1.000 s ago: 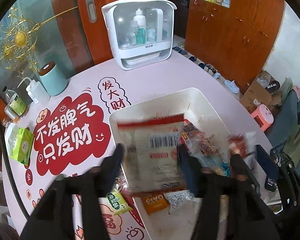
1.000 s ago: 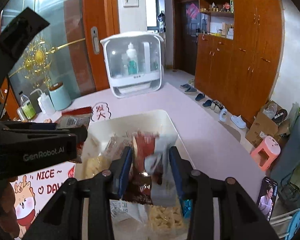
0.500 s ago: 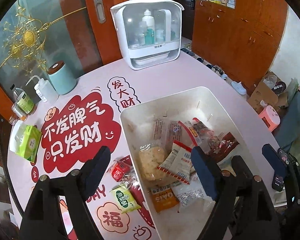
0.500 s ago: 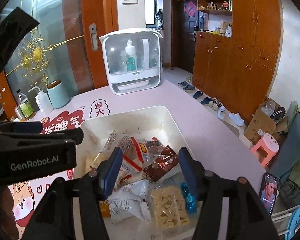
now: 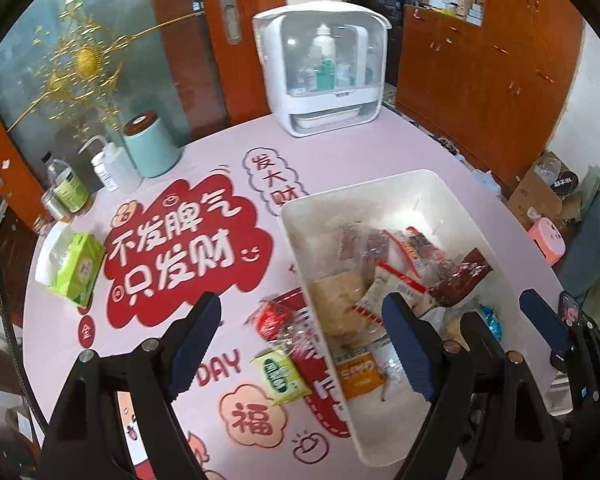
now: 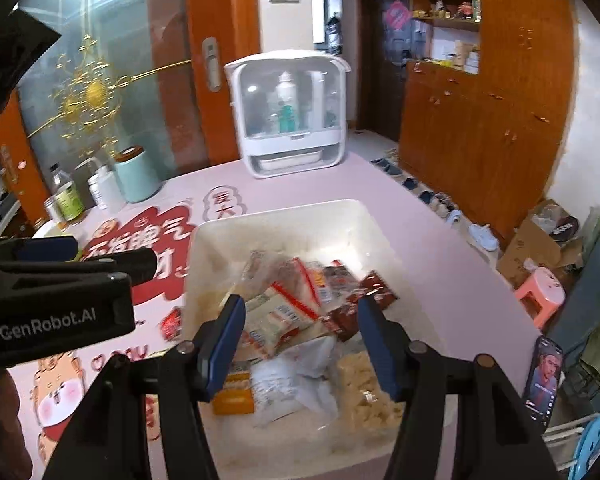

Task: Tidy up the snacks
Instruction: 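Move both tools back over the last two packets on the table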

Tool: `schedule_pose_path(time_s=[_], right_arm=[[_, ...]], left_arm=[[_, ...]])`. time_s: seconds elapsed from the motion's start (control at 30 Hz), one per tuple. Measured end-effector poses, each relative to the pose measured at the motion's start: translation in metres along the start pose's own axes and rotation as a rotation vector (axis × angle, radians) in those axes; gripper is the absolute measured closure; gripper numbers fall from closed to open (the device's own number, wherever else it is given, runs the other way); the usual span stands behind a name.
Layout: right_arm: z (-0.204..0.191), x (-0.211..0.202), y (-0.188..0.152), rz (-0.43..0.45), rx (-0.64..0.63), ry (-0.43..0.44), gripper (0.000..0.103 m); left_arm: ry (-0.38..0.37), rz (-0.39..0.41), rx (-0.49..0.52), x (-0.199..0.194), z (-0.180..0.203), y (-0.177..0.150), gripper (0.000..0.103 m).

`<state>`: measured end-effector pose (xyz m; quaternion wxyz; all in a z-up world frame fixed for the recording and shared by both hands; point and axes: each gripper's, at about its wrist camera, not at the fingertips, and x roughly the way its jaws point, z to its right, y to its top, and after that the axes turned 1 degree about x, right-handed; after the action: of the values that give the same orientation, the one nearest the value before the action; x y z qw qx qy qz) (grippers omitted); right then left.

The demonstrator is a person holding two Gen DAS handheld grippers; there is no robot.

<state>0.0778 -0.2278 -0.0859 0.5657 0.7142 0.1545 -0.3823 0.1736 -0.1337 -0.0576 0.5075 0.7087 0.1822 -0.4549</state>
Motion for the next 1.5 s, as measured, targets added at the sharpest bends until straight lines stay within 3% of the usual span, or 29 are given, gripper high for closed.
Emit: schedule_pose_path(time_s=[0.27,0.4,0.5,0.63,0.83,1.07,1.23,1.5], right_arm=[[-0.004,0.002,0.017,-0.062,0.03,0.196,0.044],[-0.016,0.001,0.018,-0.064,0.019,0.212,0.044],[-0.033,-0.001,0.012,-0.066,0.0,0.208,0.044],[-0.065,0.0,-0.001,-0.066,-0.047,0.208,0.044],[-0.121,0.003,-0.035,-0.06,-0.155,0.204,0.044],[-0.171,0.037,-0.075,-0.124,-0.215,0.162,0.044],[-0.178,0.076,-0.103,-0.168,-0.204,0.074,0.044],[-0.176,0.109,-0.115,-0.171,-0.136,-0.024,0.044]], left_arm=[[0.123,-0.006,-0.049,-0.012,-0.059,-0.036,0.021],[0.143,-0.027,-0.088,-0.009,-0.093,-0.047,0.021],[0.122,-0.05,-0.042,-0.002,-0.111,-0.051,0.021],[-0.001,-0.101,0.146,0.018,-0.119,-0.052,0.021],[-0.055,-0.141,0.516,0.052,-0.127,-0.051,0.021],[-0.181,-0.159,0.709,0.088,-0.137,-0.027,0.021],[-0.303,-0.17,0.854,0.115,-0.113,-0.025,0.021],[-0.348,-0.203,1.207,0.142,-0.087,-0.048,0.021]])
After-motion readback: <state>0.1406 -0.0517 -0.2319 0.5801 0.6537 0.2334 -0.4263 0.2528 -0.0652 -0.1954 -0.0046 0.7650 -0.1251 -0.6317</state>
